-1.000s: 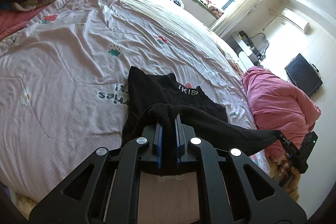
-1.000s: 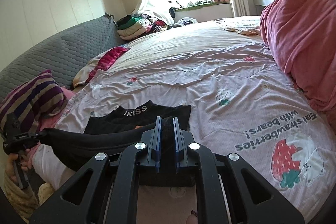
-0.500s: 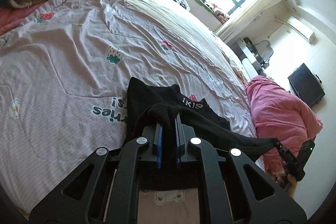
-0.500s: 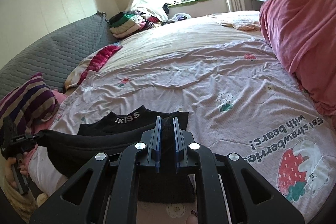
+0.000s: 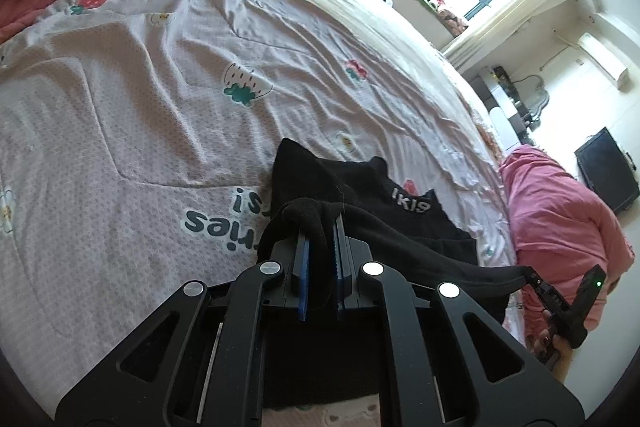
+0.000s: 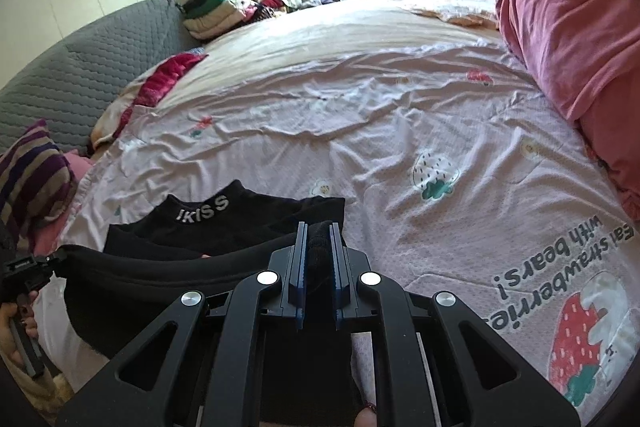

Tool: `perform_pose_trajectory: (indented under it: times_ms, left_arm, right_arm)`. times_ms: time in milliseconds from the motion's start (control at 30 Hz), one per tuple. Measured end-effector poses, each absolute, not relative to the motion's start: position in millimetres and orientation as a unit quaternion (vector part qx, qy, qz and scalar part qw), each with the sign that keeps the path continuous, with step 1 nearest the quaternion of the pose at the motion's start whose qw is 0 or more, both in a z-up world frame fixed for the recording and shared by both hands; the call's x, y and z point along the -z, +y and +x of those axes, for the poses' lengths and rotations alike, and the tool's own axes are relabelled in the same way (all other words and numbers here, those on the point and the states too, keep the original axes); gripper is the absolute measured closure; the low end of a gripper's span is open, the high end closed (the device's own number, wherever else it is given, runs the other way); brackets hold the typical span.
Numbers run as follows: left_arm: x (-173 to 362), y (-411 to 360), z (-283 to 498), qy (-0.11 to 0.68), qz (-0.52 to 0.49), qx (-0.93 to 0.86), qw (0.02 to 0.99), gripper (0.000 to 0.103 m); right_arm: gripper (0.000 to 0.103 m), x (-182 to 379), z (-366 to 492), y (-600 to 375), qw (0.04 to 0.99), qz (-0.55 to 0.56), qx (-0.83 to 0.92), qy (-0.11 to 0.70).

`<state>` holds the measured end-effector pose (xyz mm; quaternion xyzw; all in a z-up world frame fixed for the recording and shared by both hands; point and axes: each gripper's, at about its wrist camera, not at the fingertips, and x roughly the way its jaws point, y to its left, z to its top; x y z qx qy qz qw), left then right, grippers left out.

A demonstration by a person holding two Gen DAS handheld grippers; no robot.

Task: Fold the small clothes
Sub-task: 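Lower the hem onto the shirt and open both tools, then close both tools on the folded edge of the shirt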

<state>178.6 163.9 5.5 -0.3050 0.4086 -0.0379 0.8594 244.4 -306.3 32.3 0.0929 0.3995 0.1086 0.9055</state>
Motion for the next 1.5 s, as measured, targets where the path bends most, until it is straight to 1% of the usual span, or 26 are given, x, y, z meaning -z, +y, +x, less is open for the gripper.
perform_pose_trajectory:
  times_ms: [133, 267, 300, 333, 367, 400, 433, 600, 733, 800, 933, 1167, 1367, 1500]
  left_arm:
    - [6.3, 163.4, 186.5, 0.418, -0.303, 0.026, 0.856, 0.099]
    - [7.2, 159.5, 187.3, 0.417, -0.297, 0.019, 0.859, 0.098]
    - [6.5, 158.7, 186.5, 0.416, -0.296, 0.017, 0.86, 0.095]
    - [4.5, 157.8, 184.6, 0.412, -0.294, 0.017, 0.863, 0.093]
    - [2.1, 156.5, 182.9, 0.408, -0.287, 0.013, 0.867, 0.087]
    - [-0.3, 155.8, 180.7, 0.405, -0.28, 0.008, 0.87, 0.079]
    - [-3.3, 156.0, 177.3, 0.401, -0.278, 0.005, 0.873, 0.077]
    - [-18.3, 149.4, 159.5, 0.381, -0.257, 0.005, 0.888, 0.077]
    - [-17.1, 128.0, 151.9, 0.398, -0.227, 0.027, 0.888, 0.077]
    - [-13.0, 117.3, 151.8, 0.408, -0.221, 0.039, 0.885, 0.085]
    - [2.2, 88.0, 156.2, 0.437, -0.192, 0.065, 0.876, 0.086]
    - [27.1, 53.3, 184.4, 0.464, -0.155, 0.078, 0.869, 0.086]
    - [36.1, 63.2, 218.8, 0.466, -0.168, 0.058, 0.867, 0.086]
    - [29.8, 79.8, 238.7, 0.464, -0.181, 0.045, 0.866, 0.086]
  right_arm:
    - [0.094, -16.5, 253.6, -307.5, 0.899, 0.105, -0.106, 0.412]
    - [0.092, -6.4, 257.2, -307.2, 0.895, 0.109, -0.103, 0.419]
    - [0.087, -4.8, 257.6, -308.1, 0.895, 0.111, -0.101, 0.42]
    - [0.075, -3.2, 257.3, -310.2, 0.895, 0.115, -0.098, 0.419]
    - [0.07, -3.1, 257.1, -312.1, 0.895, 0.119, -0.097, 0.418]
    - [0.068, -3.0, 256.6, -314.2, 0.895, 0.123, -0.097, 0.417]
    - [0.068, -3.6, 255.5, -316.9, 0.896, 0.127, -0.097, 0.415]
    - [0.068, -11.4, 246.9, -321.5, 0.901, 0.129, -0.102, 0.402]
    - [0.068, -13.8, 239.9, -310.9, 0.902, 0.11, -0.119, 0.401]
    - [0.068, -12.2, 238.8, -303.5, 0.9, 0.1, -0.126, 0.405]
    - [0.068, -4.4, 237.7, -290.0, 0.895, 0.086, -0.137, 0.416]
    - [0.068, 12.2, 244.9, -281.1, 0.888, 0.074, -0.132, 0.435]
    - [0.068, 18.5, 250.9, -287.1, 0.889, 0.073, -0.113, 0.438]
    - [0.068, 18.8, 254.8, -292.8, 0.891, 0.076, -0.103, 0.435]
